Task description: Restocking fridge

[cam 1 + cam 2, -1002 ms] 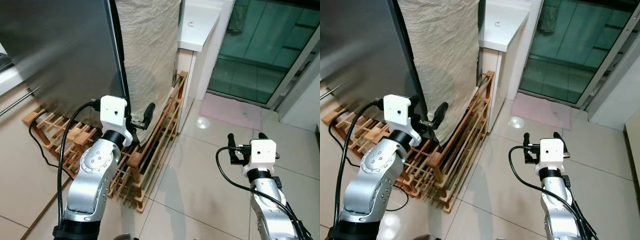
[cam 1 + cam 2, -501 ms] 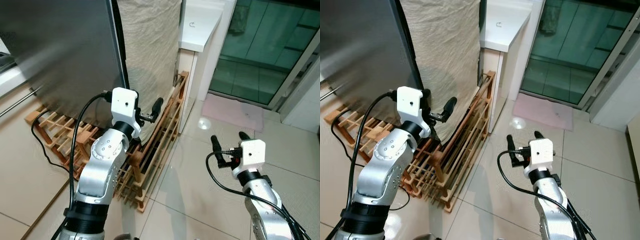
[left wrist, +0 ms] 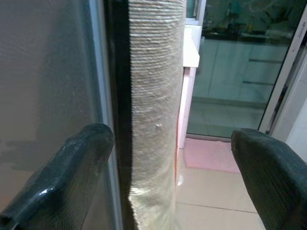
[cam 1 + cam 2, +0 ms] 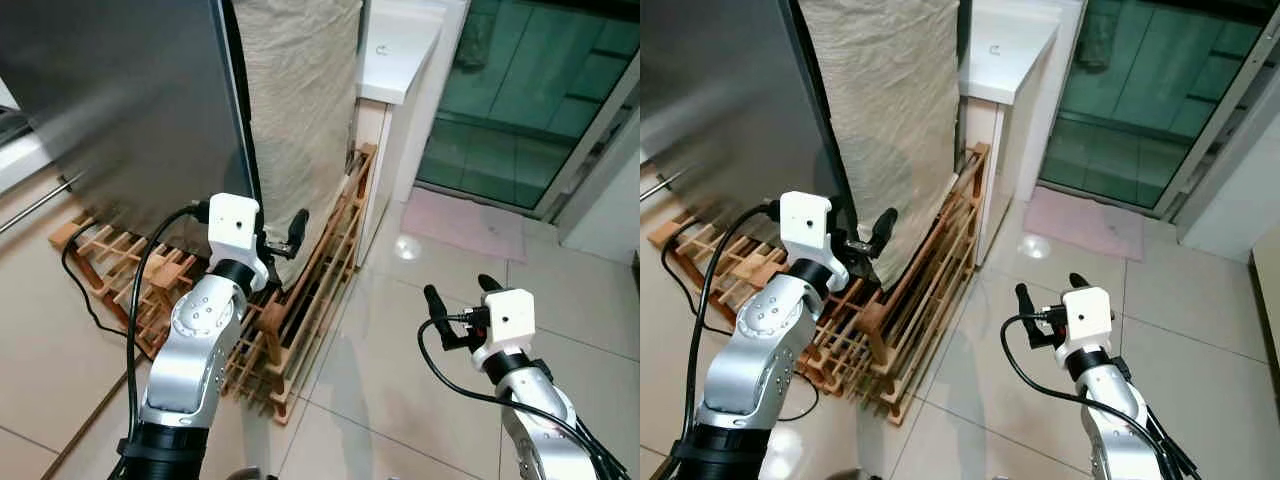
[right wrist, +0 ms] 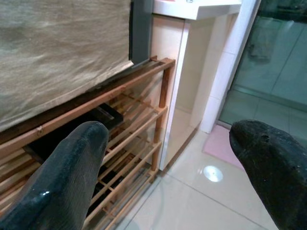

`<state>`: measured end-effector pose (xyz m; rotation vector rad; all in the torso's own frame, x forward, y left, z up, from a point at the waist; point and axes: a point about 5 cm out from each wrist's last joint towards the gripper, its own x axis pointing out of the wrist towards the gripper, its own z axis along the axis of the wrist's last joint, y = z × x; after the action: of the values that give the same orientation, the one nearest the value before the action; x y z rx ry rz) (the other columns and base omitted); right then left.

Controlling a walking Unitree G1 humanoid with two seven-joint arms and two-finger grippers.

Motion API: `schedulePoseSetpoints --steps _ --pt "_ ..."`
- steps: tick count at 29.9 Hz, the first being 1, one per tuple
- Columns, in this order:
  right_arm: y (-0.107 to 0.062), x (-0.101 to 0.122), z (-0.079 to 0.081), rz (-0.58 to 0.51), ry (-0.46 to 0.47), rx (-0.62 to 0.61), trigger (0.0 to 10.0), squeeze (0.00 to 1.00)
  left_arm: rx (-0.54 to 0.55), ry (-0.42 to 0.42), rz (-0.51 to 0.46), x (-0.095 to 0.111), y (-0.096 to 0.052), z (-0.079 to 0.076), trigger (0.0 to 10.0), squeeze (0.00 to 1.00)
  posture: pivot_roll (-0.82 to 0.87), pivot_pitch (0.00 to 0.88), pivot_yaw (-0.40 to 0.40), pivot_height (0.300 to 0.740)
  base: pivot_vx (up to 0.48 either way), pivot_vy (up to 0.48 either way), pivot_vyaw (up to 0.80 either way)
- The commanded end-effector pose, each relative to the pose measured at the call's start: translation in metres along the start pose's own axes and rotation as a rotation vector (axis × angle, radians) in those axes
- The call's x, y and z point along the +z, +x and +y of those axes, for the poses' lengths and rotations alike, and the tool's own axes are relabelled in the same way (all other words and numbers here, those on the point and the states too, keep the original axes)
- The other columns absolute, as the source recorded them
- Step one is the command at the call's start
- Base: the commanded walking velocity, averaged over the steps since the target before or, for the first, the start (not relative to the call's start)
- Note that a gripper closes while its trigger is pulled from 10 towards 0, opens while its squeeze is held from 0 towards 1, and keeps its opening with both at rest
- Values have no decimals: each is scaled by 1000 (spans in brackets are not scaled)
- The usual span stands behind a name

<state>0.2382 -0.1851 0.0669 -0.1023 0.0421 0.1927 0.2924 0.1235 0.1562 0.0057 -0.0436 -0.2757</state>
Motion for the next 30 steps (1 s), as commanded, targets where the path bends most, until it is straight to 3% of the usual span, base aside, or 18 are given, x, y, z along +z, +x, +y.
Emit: schedulePoseSetpoints --steps 1,19,24,30 --pt "3 5 -1 -17 7 0 10000 0 8 10 -22 5 3 1 10000 0 28 0 -12 740 0 0 0" --pt "-4 5 3 -19 17 -4 10000 0 -30 9 -39 10 32 -18 10000 0 -9 0 0 740 0 0 0" --pt "-10 3 1 -4 16 11 10000 0 -76 14 -13 11 55 -41 10000 0 -31 0 -2 740 0 0 0" --pt "-10 3 2 1 15 10 10000 0 -148 0 2 16 67 -64 10000 0 -39 0 -1 740 0 0 0"
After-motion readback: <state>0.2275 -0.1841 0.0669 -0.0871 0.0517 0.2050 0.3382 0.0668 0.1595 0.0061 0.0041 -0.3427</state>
